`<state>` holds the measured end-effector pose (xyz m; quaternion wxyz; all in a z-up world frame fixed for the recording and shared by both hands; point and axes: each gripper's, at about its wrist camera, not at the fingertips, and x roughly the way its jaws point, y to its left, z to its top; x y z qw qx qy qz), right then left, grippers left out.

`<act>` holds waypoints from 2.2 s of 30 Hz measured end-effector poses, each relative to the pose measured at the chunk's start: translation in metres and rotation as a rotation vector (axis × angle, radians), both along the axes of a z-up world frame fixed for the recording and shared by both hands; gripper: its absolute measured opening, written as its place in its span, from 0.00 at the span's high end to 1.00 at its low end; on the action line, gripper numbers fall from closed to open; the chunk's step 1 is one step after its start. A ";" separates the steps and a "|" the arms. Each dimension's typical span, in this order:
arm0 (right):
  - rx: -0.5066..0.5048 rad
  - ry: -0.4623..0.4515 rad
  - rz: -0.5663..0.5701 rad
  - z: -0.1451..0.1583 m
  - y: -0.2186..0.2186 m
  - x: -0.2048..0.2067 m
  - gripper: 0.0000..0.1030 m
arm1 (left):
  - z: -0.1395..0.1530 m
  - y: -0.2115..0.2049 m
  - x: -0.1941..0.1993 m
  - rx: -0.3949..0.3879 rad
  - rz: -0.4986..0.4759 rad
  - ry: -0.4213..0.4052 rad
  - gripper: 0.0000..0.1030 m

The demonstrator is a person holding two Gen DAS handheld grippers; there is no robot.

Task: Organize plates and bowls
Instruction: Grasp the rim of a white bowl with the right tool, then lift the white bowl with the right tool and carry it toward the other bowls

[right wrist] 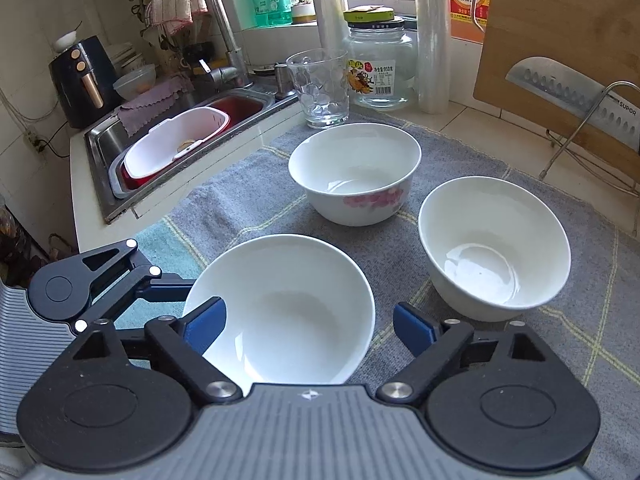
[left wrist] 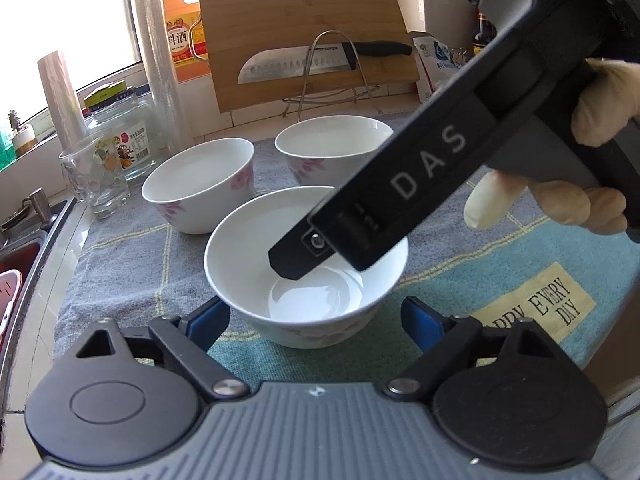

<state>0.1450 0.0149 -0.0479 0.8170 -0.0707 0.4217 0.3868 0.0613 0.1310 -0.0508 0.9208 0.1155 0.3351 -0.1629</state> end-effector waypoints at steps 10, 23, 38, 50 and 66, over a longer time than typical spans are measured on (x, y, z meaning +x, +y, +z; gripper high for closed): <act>0.034 0.043 0.031 -0.002 0.000 0.004 0.20 | 0.002 -0.002 0.000 0.015 0.019 -0.011 0.14; 0.069 0.105 0.026 0.004 -0.006 0.008 0.19 | 0.004 -0.001 0.002 0.025 0.023 0.011 0.16; 0.065 0.087 -0.064 0.022 -0.052 -0.011 0.18 | 0.021 -0.032 -0.006 0.019 -0.090 0.013 0.16; 0.064 0.075 -0.222 0.022 -0.116 -0.025 0.18 | 0.016 -0.080 0.003 0.008 -0.256 0.026 0.16; 0.046 0.079 -0.341 0.014 -0.166 -0.033 0.18 | 0.003 -0.118 0.017 -0.005 -0.371 0.054 0.16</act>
